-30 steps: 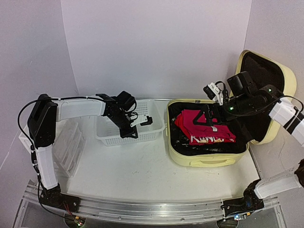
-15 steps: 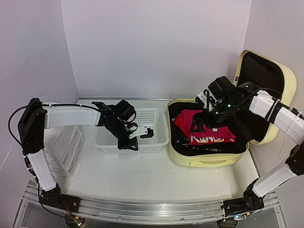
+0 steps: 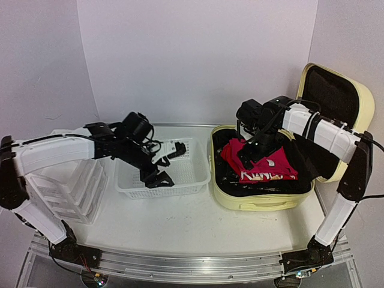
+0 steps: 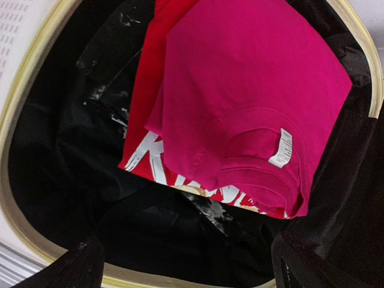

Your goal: Open, take out, and arrange the luggage

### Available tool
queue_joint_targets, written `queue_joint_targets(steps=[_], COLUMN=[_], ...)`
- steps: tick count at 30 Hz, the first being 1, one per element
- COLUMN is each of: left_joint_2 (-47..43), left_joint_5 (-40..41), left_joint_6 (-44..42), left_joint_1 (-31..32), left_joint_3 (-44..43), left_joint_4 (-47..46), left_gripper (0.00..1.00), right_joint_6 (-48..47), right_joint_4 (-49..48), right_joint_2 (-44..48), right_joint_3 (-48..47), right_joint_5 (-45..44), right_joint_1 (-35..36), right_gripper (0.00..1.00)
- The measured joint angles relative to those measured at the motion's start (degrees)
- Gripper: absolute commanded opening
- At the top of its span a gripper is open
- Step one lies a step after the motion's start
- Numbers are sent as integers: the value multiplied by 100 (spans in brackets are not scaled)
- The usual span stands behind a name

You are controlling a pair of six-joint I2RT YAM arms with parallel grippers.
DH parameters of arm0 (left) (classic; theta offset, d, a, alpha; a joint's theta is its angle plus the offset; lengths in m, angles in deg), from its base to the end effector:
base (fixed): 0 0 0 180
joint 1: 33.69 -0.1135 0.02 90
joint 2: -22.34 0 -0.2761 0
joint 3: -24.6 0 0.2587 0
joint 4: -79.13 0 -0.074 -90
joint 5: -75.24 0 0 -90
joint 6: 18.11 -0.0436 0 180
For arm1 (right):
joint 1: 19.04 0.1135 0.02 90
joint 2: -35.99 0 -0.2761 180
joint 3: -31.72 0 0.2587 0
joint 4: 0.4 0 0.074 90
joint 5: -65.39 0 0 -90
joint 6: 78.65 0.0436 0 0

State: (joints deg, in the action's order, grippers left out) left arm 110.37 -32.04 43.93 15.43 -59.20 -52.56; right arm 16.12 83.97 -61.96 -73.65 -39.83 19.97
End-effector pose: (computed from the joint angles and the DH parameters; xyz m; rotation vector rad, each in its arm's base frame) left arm 0.2120 -0.2647 0.2786 1.6603 1.8774 -0.5297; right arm 0.2721 0.2057 0.3073 -0.7900 2.7112 -0.2296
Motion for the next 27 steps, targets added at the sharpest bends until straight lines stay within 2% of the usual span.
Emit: queue_joint_targets(steps=[4, 7, 10, 12, 15, 19, 21, 27], left_joint_2=[-1126, -1705, -1899, -1834, -1458, -693, -354, 214], left_joint_5=[146, 251, 485, 535, 439, 439, 678, 1692], left_joint_6=[529, 1008, 1725, 2507, 3722, 4747, 5047, 5556], left_joint_1=[-33, -59, -155, -487, -1414, -2367, -2533, -2520], left_joint_3=[0, 0, 0, -4, -7, -13, -13, -39], left_joint_4=[-251, -424, -542, -542, -481, -181, 20, 378], left_gripper=[99, 99, 99, 98, 87, 88, 91, 94], right_joint_6=[-96, -107, -52, 11, 122, 245, 275, 380], right_joint_4=[76, 122, 92, 63, -31, -90, -142, -205], right_joint_2=[-393, -667, -785, -789, -789, -769, -708, -286], right_joint_3=[-166, -343, -483, -549, -592, -586, -516, -118], right_joint_5=[-258, -332, -212, 4, 254, 409, 439, 503], right_joint_1=[-2, -2, -4, -4, -2, -2, -2, -2], right_gripper=[85, 83, 83, 83, 84, 84, 84, 84])
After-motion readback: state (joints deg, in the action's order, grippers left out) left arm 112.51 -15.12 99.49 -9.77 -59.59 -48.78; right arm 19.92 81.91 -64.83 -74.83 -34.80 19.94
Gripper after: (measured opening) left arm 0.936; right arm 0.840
